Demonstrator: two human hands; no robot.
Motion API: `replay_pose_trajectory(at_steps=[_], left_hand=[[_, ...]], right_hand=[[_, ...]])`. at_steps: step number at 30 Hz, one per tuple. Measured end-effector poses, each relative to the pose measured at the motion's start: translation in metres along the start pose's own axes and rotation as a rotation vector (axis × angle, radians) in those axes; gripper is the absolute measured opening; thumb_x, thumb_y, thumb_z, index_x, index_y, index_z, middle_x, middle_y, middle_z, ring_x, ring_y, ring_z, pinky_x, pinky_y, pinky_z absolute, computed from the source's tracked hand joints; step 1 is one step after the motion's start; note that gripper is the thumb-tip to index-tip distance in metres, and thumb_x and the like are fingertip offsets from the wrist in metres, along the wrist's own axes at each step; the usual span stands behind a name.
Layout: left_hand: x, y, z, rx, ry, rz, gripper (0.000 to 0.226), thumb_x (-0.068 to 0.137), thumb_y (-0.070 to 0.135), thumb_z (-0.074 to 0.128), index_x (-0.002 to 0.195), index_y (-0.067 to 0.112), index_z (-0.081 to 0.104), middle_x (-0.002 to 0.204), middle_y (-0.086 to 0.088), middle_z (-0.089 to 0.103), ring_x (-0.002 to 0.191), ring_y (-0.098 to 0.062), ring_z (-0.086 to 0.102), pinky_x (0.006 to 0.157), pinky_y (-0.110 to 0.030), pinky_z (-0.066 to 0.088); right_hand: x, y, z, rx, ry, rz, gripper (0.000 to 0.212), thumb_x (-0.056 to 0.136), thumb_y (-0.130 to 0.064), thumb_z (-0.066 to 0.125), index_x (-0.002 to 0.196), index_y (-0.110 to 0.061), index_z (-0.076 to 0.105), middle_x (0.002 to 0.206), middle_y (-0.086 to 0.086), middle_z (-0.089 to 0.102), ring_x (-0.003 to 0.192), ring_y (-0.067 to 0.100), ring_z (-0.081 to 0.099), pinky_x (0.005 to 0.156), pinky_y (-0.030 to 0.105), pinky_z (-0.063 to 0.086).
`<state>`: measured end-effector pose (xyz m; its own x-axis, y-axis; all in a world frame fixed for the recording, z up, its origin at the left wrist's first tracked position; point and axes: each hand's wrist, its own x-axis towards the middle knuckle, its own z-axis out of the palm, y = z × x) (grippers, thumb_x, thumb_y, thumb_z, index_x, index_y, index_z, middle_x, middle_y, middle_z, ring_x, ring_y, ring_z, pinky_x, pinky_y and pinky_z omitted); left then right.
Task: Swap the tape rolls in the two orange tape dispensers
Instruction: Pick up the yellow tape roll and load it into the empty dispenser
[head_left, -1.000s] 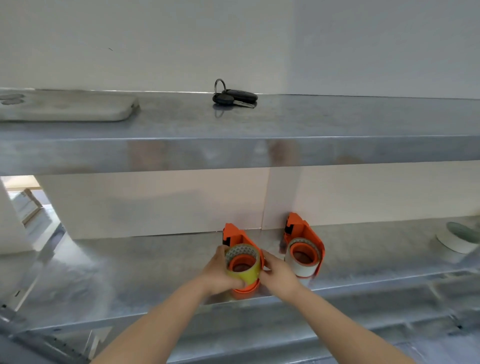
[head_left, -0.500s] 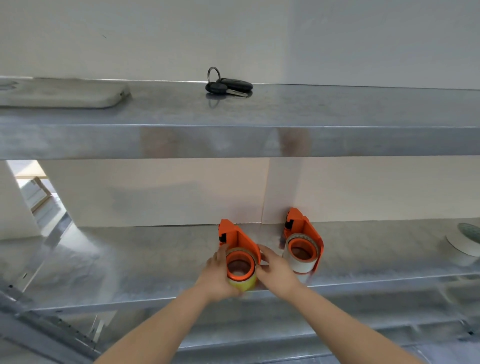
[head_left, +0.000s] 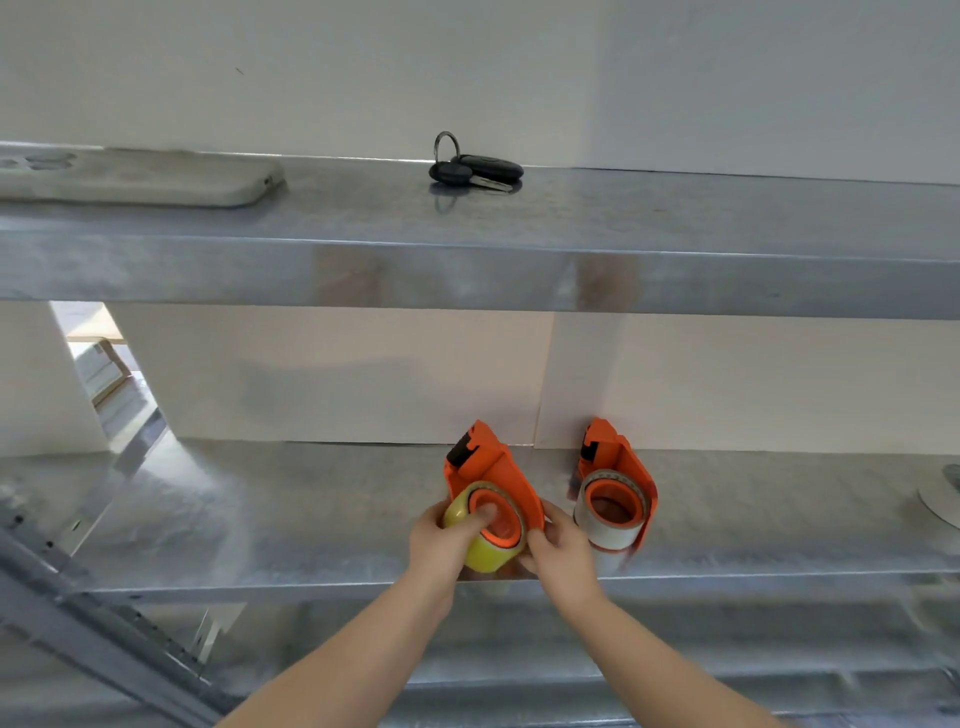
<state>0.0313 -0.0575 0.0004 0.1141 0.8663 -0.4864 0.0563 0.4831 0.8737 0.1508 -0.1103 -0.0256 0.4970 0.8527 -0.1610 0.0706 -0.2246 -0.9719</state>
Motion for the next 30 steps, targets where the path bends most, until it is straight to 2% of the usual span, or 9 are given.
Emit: replay_pose_trajectory(at_steps=[2, 5, 8, 11, 13, 17, 21, 28, 30], left_hand=[[-0.008, 0.002, 0.002, -0.053, -0.01, 0.081, 0.054, 0.068, 0.02, 0.08, 0.116, 0.015, 0.055, 0.104, -0.006, 0.068, 0.095, -0.026, 0.067, 0.081, -0.047, 0.059], [-0.023, 0.01, 0.002, -0.118, 0.042, 0.215, 0.056, 0.071, 0.008, 0.078, 0.113, 0.022, 0.045, 0.1, 0.003, 0.06, 0.089, -0.012, 0.061, 0.068, -0.023, 0.052], [-0.033, 0.019, -0.002, -0.114, 0.064, 0.354, 0.054, 0.071, 0.001, 0.077, 0.111, 0.022, 0.048, 0.106, -0.003, 0.062, 0.091, -0.015, 0.063, 0.074, -0.022, 0.051], [-0.04, 0.028, -0.009, -0.015, 0.069, 0.498, 0.054, 0.07, -0.001, 0.076, 0.11, 0.025, 0.052, 0.101, 0.009, 0.063, 0.088, 0.007, 0.062, 0.076, -0.008, 0.049], [-0.043, 0.032, -0.012, 0.064, 0.051, 0.567, 0.055, 0.07, -0.003, 0.074, 0.106, 0.031, 0.053, 0.099, 0.02, 0.06, 0.085, 0.019, 0.058, 0.072, 0.002, 0.044], [-0.045, 0.034, -0.018, 0.103, -0.015, 0.568, 0.051, 0.08, -0.005, 0.062, 0.1, 0.041, 0.052, 0.101, 0.019, 0.062, 0.098, 0.003, 0.061, 0.074, -0.003, 0.049], [-0.053, 0.038, -0.029, 0.241, -0.094, 0.587, 0.069, 0.069, -0.002, 0.072, 0.123, 0.03, 0.042, 0.106, 0.022, 0.056, 0.097, 0.013, 0.057, 0.077, -0.001, 0.046], [-0.064, 0.046, -0.039, 0.292, -0.139, 0.616, 0.067, 0.068, 0.004, 0.073, 0.122, 0.03, 0.044, 0.104, 0.02, 0.059, 0.091, 0.022, 0.056, 0.076, 0.0, 0.044], [-0.068, 0.047, -0.04, 0.274, -0.134, 0.619, 0.066, 0.069, 0.004, 0.073, 0.122, 0.029, 0.043, 0.103, 0.022, 0.059, 0.089, 0.024, 0.055, 0.074, 0.001, 0.043]], right_hand=[[-0.003, 0.0, 0.003, 0.125, 0.023, 0.022, 0.031, 0.088, 0.002, 0.043, 0.098, -0.021, 0.061, 0.092, 0.014, 0.071, 0.087, 0.037, 0.067, 0.069, 0.042, 0.056], [-0.011, -0.006, 0.007, 0.226, 0.005, 0.022, 0.026, 0.09, 0.002, 0.044, 0.106, -0.01, 0.059, 0.091, 0.011, 0.07, 0.084, 0.029, 0.066, 0.072, 0.04, 0.054], [-0.02, -0.015, 0.007, 0.066, 0.028, -0.073, 0.037, 0.088, -0.008, 0.053, 0.124, -0.012, 0.05, 0.114, 0.0, 0.062, 0.107, 0.019, 0.058, 0.094, 0.037, 0.047], [-0.03, -0.049, -0.002, -0.176, 0.048, -0.456, 0.057, 0.079, -0.03, 0.055, 0.133, -0.023, 0.041, 0.134, -0.006, 0.045, 0.127, 0.009, 0.042, 0.108, 0.027, 0.034], [-0.033, -0.079, -0.006, -0.326, -0.155, -0.726, 0.05, 0.078, -0.028, 0.056, 0.127, -0.023, 0.05, 0.134, -0.002, 0.048, 0.13, 0.006, 0.039, 0.109, 0.02, 0.031], [-0.03, -0.114, 0.001, -0.583, -0.497, -0.911, 0.037, 0.079, -0.019, 0.058, 0.116, -0.016, 0.063, 0.121, 0.003, 0.062, 0.115, 0.009, 0.053, 0.101, 0.017, 0.038], [-0.019, -0.125, -0.001, -0.671, -0.65, -0.923, 0.034, 0.079, -0.011, 0.064, 0.113, -0.01, 0.065, 0.122, 0.005, 0.063, 0.115, 0.009, 0.054, 0.101, 0.017, 0.04], [-0.02, -0.126, 0.005, -0.851, -0.41, -1.231, 0.016, 0.079, -0.022, 0.059, 0.086, -0.015, 0.072, 0.096, -0.002, 0.072, 0.086, 0.012, 0.067, 0.062, 0.029, 0.057], [-0.022, -0.123, 0.009, -0.845, -0.375, -1.278, 0.012, 0.08, -0.019, 0.06, 0.082, -0.014, 0.071, 0.093, -0.001, 0.072, 0.083, 0.013, 0.068, 0.061, 0.028, 0.056]])
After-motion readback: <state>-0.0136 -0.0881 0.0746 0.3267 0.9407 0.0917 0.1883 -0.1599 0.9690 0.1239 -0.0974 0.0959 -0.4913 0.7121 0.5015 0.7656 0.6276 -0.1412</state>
